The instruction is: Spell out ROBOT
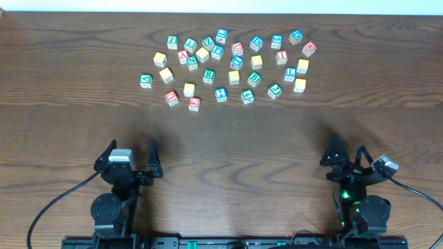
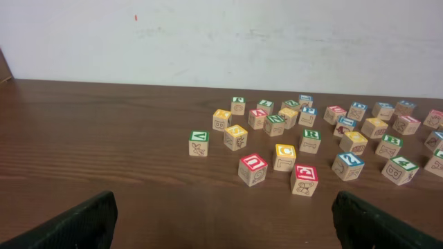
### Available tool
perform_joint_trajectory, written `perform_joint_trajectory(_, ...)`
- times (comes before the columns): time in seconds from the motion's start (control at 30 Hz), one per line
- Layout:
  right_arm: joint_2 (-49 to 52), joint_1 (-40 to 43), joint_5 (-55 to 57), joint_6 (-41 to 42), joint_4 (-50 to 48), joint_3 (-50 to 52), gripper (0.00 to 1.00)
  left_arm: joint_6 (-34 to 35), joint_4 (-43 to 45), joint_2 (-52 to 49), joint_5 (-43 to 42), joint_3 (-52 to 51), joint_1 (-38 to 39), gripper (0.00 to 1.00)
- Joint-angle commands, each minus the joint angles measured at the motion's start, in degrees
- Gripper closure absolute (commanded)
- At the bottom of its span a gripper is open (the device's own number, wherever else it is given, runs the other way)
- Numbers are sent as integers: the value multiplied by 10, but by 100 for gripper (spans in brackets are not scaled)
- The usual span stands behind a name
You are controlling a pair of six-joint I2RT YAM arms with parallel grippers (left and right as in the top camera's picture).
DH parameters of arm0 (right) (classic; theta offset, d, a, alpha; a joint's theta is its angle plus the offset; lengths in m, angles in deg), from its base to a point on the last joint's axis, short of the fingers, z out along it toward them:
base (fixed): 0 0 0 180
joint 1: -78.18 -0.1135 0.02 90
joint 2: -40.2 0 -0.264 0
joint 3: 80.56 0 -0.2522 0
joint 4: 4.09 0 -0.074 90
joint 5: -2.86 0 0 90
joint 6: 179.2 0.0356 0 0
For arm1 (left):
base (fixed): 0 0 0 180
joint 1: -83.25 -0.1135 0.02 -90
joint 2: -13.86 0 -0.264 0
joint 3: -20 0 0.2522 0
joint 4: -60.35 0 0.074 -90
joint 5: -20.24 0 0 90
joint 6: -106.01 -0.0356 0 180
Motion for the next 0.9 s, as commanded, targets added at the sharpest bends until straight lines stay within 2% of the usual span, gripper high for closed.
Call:
perform_joint_trajectory(0.0,-3,1,3,2,2,1,1,-2,-2,4,-4,-14,24,2)
perform_joint_trajectory(0.87,-3,1,3,2,2,1,1,-2,16,4,-3,-10,24,2)
